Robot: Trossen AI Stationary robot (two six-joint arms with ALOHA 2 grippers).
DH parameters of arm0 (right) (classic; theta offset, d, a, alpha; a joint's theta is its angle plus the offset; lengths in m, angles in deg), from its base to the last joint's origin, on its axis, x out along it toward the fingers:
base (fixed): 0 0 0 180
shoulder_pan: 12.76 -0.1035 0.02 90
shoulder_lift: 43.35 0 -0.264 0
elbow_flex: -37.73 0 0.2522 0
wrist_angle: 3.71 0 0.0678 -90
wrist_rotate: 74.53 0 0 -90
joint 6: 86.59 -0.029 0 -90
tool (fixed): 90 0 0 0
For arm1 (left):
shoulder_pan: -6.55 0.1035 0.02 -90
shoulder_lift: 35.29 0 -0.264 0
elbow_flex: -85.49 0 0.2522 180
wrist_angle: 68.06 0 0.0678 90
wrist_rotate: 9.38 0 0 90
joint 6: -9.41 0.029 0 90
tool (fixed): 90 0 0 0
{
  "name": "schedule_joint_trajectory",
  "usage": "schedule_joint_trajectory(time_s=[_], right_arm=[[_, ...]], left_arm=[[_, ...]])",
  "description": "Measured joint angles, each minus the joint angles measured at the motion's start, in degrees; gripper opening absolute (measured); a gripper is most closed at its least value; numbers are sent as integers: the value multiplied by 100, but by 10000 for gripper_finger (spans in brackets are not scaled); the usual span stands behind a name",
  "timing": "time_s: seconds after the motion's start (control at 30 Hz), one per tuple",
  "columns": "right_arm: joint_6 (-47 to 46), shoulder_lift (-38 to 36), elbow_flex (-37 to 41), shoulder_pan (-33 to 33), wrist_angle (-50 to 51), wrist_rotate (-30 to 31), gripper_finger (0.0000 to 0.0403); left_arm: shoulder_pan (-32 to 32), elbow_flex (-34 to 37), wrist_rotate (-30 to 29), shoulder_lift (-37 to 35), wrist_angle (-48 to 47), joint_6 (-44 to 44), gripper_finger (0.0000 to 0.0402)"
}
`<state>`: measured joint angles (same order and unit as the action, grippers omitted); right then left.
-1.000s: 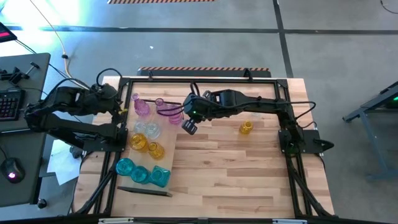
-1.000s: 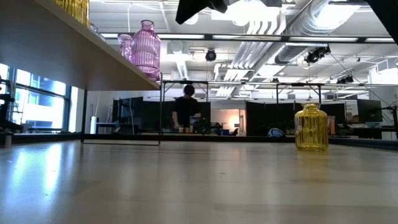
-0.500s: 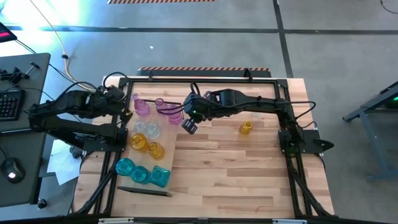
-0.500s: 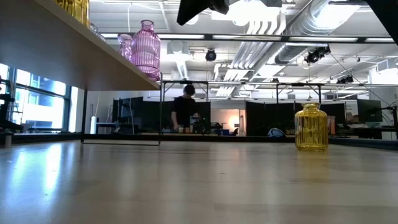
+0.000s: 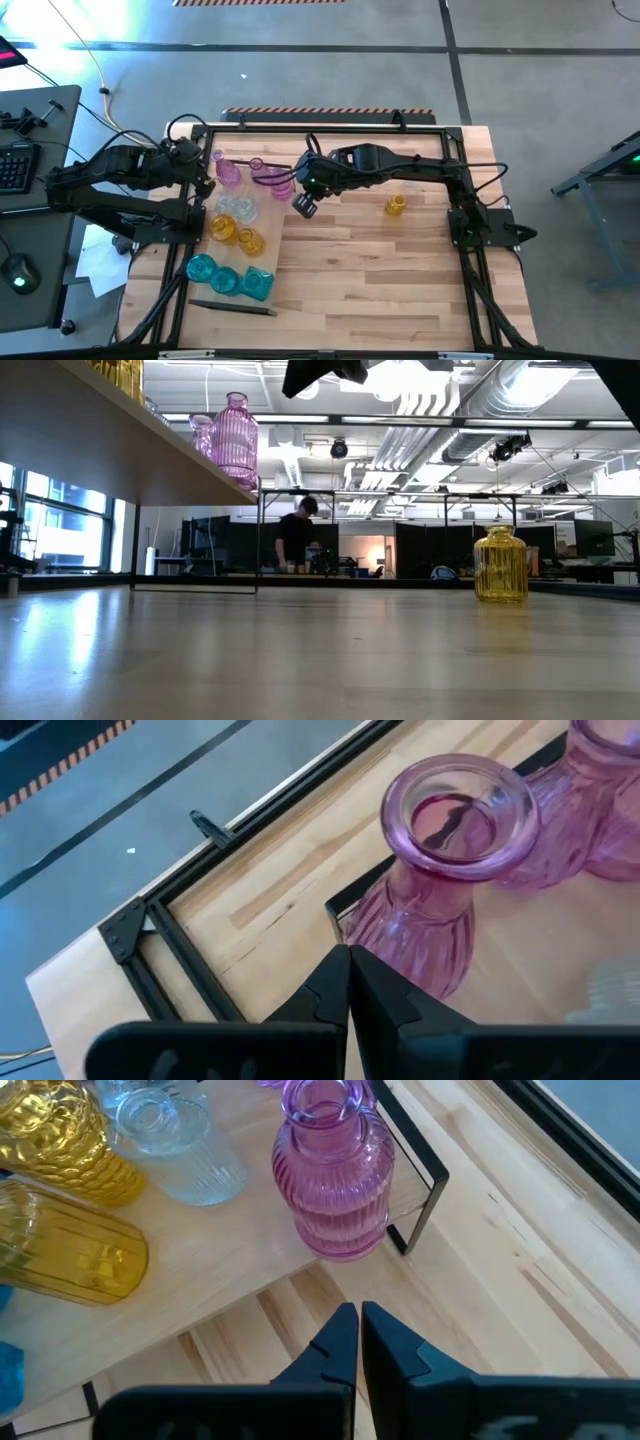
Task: Sort vases onto shelf
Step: Adjust the violet flower vase on the shelf
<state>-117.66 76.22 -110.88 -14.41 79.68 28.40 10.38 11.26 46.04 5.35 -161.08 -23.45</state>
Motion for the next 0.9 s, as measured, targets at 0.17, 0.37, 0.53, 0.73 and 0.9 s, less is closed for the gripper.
schedule_joint_trajectory(time_s=[0.17, 0.37, 0.53, 0.73, 0.9], right_arm=[[-2, 0, 0, -23, -19, 10, 0], [-2, 0, 0, -41, -54, 11, 0], [-2, 2, 0, -70, -55, 13, 0], [0, 2, 0, -139, -50, 17, 0], [4, 2, 0, -161, -48, 17, 0]], left_arm=[[0, 0, 141, 0, 8, 11, 0], [0, 0, 254, 1, 255, 191, 0], [17, 3, 51, 144, 240, 162, 0], [263, 7, -173, 328, 189, 297, 0], [452, 7, -190, 426, -11, 312, 0]])
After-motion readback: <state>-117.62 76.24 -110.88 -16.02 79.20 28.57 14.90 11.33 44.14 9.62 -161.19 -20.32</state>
